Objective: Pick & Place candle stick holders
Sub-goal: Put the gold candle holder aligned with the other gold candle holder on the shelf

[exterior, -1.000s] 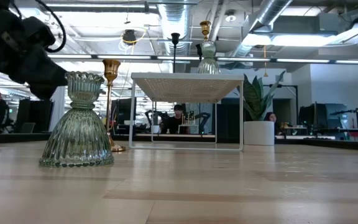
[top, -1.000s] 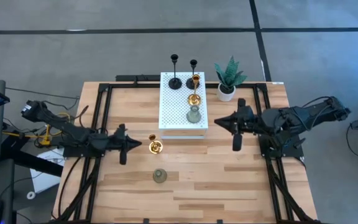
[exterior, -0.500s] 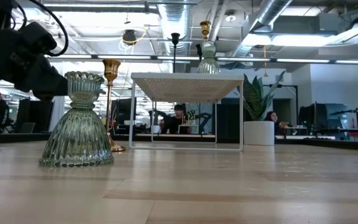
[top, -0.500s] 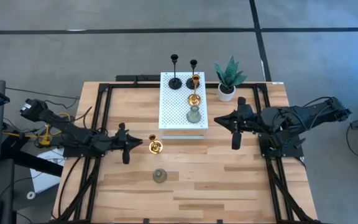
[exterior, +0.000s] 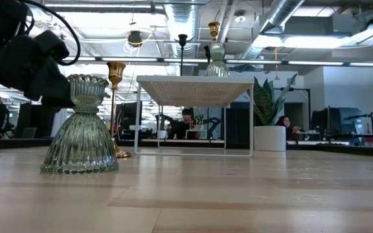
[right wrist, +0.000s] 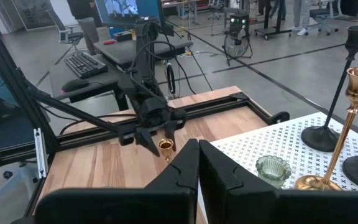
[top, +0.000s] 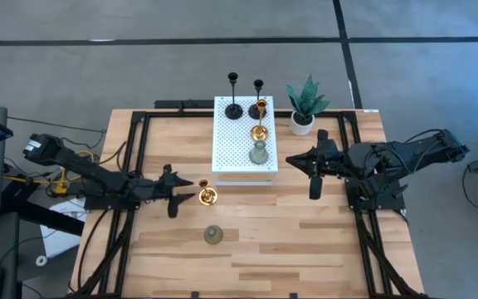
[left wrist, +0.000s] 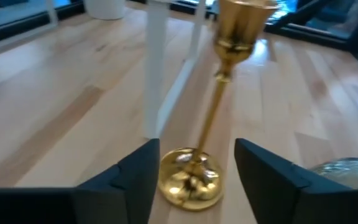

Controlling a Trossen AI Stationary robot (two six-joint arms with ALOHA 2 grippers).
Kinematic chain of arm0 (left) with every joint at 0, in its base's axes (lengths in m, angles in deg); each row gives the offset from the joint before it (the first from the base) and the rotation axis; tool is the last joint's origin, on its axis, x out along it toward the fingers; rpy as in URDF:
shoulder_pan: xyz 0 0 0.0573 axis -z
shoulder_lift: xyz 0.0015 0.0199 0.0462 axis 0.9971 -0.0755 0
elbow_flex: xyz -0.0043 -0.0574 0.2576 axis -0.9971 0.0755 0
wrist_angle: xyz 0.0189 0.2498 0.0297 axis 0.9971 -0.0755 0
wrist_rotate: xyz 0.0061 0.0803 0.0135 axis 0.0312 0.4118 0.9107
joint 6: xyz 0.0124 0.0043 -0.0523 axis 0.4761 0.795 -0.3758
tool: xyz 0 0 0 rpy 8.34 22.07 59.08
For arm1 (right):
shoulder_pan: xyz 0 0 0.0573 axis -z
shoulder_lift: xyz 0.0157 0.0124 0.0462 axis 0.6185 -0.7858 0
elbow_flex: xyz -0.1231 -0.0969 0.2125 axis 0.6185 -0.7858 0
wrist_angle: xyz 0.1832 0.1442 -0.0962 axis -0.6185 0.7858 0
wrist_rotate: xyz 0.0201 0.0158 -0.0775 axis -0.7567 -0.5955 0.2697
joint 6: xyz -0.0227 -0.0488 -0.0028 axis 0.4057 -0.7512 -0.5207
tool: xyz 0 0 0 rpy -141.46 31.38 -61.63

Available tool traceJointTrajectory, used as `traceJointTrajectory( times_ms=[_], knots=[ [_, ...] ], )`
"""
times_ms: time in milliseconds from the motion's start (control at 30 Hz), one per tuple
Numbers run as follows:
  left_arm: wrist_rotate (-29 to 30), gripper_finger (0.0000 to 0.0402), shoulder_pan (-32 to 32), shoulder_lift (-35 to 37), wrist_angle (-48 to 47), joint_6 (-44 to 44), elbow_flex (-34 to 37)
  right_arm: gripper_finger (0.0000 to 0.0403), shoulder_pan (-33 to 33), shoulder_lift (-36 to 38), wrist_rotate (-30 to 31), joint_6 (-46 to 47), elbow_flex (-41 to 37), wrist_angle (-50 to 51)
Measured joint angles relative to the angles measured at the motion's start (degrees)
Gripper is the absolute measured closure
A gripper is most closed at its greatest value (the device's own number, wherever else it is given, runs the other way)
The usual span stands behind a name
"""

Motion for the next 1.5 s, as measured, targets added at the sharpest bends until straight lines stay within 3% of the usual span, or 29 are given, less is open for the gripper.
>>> traceJointTrajectory(
  times_ms=[233, 867, 1200, 1500],
  knots=[
    [-1.06, 0.0163, -0.1, -6.76, 5.99, 0.38, 0.0, 0.0403, 0.0, 0.0, 0.0, 0.0, 0.0, 0.02],
    [-0.94, 0.0193, -0.14, -25.51, 25.93, 0.22, -0.21, 0.0403, 0.0, 0.0, 0.0, 0.0, 0.0, -0.02],
    [-0.36, 0.0194, -3.76, -32.81, 26.17, 0.42, -4.7, 0.0403, 0.0, 0.0, 0.0, 0.0, 0.0, -0.17],
    [-3.18, 0.0205, -5.74, -33.8, 26.51, -0.09, -5.44, 0.0403, -0.11, 0.0, 0.0, 0.0, 0.0, -0.37]
  ],
)
